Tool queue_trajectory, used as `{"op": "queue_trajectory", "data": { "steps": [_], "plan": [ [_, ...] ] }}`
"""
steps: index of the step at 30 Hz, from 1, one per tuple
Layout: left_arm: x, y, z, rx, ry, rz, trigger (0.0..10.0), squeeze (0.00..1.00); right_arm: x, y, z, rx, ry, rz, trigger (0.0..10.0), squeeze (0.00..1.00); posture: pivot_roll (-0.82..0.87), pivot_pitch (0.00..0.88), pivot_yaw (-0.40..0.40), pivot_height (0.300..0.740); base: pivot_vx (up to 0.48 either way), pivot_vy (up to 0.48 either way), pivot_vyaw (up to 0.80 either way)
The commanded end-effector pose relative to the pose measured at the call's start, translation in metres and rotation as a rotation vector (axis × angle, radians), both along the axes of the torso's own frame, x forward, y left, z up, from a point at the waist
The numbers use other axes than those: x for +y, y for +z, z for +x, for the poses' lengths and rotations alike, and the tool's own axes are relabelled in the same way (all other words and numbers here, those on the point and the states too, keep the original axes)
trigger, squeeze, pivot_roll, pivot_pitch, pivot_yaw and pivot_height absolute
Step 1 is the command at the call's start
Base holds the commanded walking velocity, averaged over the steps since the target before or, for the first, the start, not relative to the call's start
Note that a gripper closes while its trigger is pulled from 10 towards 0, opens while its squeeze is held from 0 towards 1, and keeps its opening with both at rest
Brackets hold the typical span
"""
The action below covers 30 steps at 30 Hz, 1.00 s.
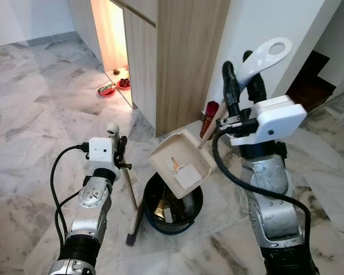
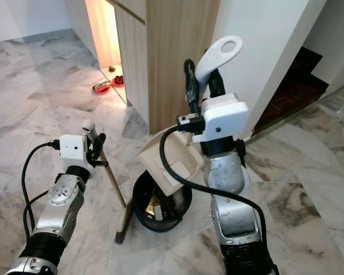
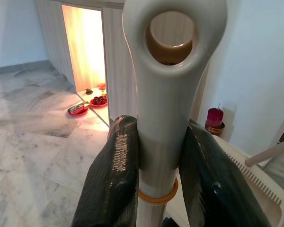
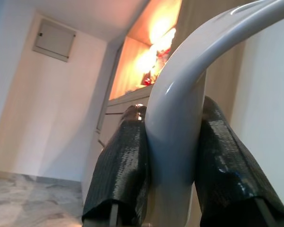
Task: Sweep floor
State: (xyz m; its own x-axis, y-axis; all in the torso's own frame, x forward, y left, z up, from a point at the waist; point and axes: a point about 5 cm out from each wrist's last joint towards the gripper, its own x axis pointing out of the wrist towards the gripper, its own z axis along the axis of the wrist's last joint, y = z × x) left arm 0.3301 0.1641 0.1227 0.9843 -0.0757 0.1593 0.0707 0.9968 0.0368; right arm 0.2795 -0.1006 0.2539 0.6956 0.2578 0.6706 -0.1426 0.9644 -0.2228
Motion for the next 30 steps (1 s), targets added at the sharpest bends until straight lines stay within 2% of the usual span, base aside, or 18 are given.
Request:
{"op": "queue_trajectory", "data": {
  "steps": [1,30],
  "plan": [
    [-0.0045,0.0110,0.0004,-0.062,-0.020,0.003,10.0,0.00,0.0024,0.0169,-0.0129,-0.117,0.017,0.001,10.0,0.00,0.18,0.082,-0.066,0.740,0.000,0.000,0.00],
    [-0.0052,0.0106,0.0004,-0.060,-0.023,0.002,10.0,0.00,0.0072,0.0096,-0.0108,-0.119,-0.012,-0.111,10.0,0.00,0.18,0.083,-0.068,0.740,0.000,0.000,0.00]
  ]
}}
